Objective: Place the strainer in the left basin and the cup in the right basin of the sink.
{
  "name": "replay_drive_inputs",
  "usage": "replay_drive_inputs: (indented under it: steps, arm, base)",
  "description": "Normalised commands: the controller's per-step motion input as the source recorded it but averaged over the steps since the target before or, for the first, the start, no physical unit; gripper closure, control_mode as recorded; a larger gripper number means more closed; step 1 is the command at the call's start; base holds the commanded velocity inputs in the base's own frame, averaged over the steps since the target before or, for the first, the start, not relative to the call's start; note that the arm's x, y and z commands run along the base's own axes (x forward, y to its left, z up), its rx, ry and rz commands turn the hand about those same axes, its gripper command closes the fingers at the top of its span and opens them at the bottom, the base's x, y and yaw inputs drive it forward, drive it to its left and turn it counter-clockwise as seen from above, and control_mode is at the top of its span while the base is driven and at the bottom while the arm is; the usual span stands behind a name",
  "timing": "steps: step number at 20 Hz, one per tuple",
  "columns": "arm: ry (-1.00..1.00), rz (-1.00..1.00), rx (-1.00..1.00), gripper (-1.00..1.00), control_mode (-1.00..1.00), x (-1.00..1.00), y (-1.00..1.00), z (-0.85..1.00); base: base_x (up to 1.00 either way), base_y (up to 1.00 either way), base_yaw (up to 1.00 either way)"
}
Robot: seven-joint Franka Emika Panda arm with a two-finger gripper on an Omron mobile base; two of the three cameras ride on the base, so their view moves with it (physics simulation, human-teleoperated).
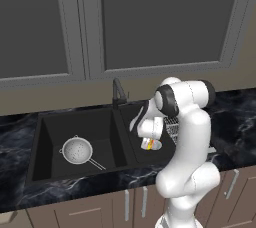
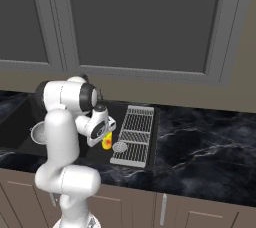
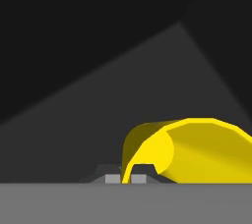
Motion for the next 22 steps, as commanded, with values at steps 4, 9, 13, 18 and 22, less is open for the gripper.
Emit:
replay_drive_inputs:
  steps: [4,9,13,18,22]
  arm:
    - [0.00,0.00,0.00,1.00,-1.00,0.19,0.00,-0.23]
    - [0.00,0.00,0.00,1.00,-1.00,0.14,0.00,-0.18]
    - [0.00,0.00,0.00,1.00,-1.00,0.04,0.00,-0.12]
    - [0.00,0.01,0.00,1.00,-1.00,0.03,0.00,-0.15]
    - [0.00,0.01,0.00,1.00,-1.00,0.01,0.00,-0.19]
  base:
    - [0.00,0.00,0.00]
    - [0.00,0.00,0.00]
    - [0.00,0.00,0.00]
    - [0.00,0.00,0.00]
    - [0.00,0.00,0.00]
